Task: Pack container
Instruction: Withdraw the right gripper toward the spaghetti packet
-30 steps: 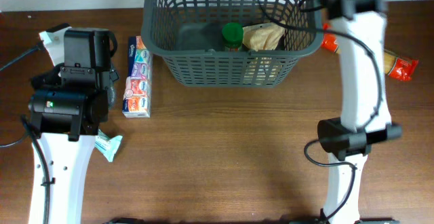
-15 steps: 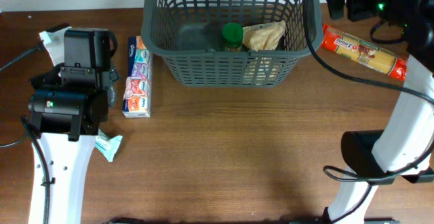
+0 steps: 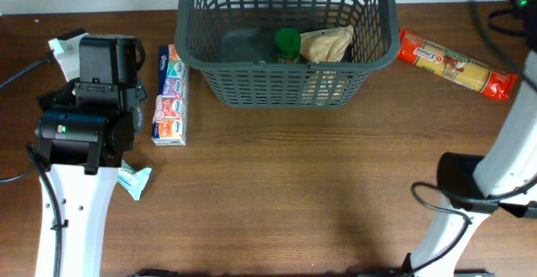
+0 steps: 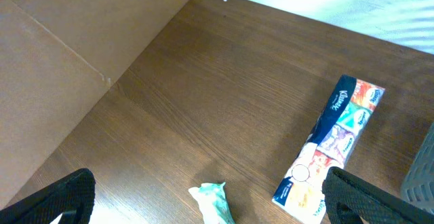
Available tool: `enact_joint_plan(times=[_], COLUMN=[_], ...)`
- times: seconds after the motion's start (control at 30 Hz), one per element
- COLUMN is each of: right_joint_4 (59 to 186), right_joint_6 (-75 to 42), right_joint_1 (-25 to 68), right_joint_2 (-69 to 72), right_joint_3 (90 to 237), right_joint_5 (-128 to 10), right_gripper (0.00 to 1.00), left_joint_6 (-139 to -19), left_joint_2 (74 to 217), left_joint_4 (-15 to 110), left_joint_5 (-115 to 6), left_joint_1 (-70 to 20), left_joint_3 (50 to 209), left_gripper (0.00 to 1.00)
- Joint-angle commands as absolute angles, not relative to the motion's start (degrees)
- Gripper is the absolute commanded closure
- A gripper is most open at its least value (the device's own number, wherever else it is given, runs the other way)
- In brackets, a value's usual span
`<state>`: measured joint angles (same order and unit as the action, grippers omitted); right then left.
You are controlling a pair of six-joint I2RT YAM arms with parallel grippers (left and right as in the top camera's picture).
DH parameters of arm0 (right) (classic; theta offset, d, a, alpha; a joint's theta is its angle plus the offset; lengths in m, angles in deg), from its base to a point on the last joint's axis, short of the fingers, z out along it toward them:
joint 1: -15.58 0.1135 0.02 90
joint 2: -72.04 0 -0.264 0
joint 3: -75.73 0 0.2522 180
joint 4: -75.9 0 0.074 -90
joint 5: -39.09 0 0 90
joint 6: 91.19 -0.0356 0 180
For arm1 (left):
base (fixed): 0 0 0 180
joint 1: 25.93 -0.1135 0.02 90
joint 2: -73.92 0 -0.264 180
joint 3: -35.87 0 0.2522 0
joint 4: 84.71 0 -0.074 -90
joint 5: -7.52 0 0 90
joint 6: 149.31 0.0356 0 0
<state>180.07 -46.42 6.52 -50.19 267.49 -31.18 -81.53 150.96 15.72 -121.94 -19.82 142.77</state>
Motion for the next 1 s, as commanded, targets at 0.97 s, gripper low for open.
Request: enact_joint_plan(times=[0.97], right_joint_4=[182.04], right_joint_6=[-86.18], right_joint_1=[-5.00], right_joint_2=[-58.87], right_joint_3=[235.27], right_joint_5=[-44.06], right_gripper=[0.01], left_joint_6=[-81.50], left_joint_2=[150.41], left_joint_4=[15.68], left_joint_5=[-122.75], left_joint_1=[-20.08], left_joint_3=[143.50], left_gripper=[0.01])
